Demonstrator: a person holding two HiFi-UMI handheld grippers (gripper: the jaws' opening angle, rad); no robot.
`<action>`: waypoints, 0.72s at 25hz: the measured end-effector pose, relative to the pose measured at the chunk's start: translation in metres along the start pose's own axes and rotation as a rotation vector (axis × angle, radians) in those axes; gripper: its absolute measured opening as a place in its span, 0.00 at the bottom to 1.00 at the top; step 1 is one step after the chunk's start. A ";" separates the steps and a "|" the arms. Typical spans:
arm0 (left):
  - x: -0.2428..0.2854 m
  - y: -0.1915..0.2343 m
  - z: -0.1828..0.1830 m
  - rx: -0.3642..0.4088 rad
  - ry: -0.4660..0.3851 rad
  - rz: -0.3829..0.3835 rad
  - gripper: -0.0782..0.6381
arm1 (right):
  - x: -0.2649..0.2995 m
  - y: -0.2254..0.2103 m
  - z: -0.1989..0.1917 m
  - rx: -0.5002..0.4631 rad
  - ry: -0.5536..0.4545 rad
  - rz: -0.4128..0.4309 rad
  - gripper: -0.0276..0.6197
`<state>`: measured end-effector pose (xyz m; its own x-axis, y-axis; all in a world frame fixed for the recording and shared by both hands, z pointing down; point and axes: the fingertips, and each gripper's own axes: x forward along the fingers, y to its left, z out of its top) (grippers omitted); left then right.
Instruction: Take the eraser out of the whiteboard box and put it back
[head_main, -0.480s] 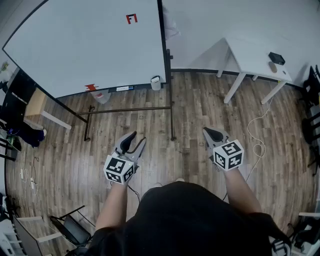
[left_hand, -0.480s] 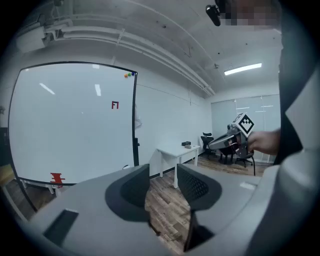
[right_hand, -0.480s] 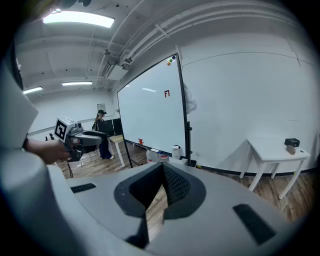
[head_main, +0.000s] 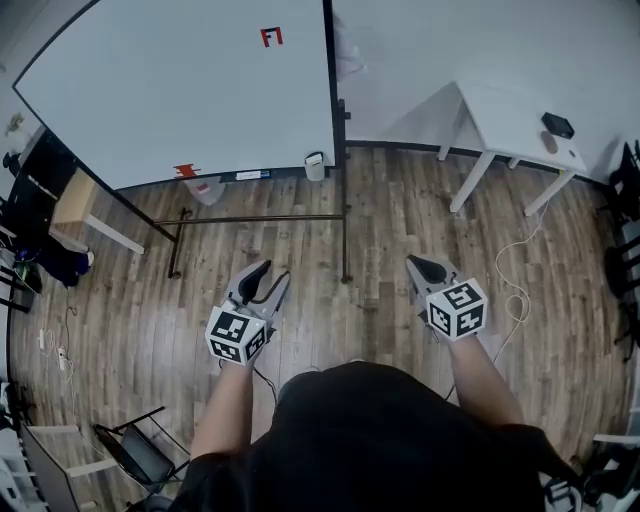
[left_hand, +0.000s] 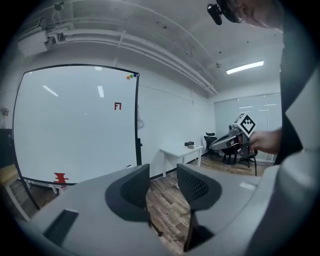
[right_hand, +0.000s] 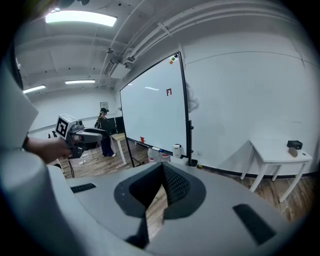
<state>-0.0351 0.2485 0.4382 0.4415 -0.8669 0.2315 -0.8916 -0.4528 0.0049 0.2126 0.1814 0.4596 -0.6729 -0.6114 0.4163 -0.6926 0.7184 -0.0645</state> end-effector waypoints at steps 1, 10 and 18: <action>0.001 -0.001 0.001 0.001 0.000 0.005 0.36 | 0.001 -0.002 -0.001 0.001 0.001 0.004 0.03; 0.002 0.003 -0.005 -0.003 0.023 0.035 0.36 | 0.013 -0.004 0.004 0.014 -0.010 0.049 0.03; 0.021 0.019 -0.009 -0.017 0.020 0.020 0.36 | 0.030 -0.014 0.006 0.024 0.001 0.036 0.03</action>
<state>-0.0439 0.2233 0.4517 0.4220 -0.8710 0.2515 -0.9017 -0.4321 0.0166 0.2005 0.1511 0.4678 -0.6973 -0.5848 0.4145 -0.6739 0.7319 -0.1009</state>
